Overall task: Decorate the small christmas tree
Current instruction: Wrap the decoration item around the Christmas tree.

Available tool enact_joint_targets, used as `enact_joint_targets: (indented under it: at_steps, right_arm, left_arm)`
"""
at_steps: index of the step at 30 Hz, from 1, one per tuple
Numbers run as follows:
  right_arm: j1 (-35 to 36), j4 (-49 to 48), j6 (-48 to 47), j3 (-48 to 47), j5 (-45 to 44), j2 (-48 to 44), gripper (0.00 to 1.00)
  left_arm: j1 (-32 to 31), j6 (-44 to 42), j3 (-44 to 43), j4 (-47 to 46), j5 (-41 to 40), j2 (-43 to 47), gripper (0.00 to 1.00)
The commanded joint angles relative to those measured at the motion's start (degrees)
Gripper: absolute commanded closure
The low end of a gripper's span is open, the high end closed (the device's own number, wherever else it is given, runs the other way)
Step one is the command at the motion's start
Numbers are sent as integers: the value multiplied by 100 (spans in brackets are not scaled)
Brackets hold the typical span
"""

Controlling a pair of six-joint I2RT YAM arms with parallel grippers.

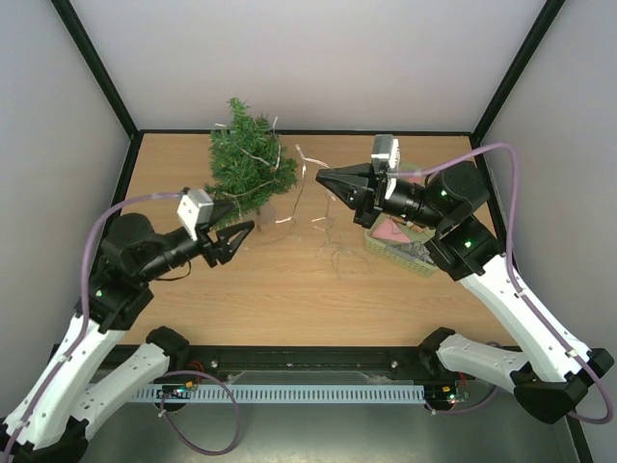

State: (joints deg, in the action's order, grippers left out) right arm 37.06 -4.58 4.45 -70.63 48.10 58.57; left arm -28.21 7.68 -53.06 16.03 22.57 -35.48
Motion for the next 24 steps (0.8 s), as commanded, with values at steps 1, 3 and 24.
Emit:
enact_joint_targets:
  at_steps: [1,3,24]
  right_arm:
    - [86,-195,72,-290,75,4,98]
    - [98,-165,89,-340,93,29,98]
    - [153,-393,144,-515,399,340,98]
  left_arm:
    - [-4,-841,77,-487,797,-475,33]
    - [-44,-1220,-46,-286,704,-729,35]
    - [-681,-2725,-326,-23,1050,-1749,87]
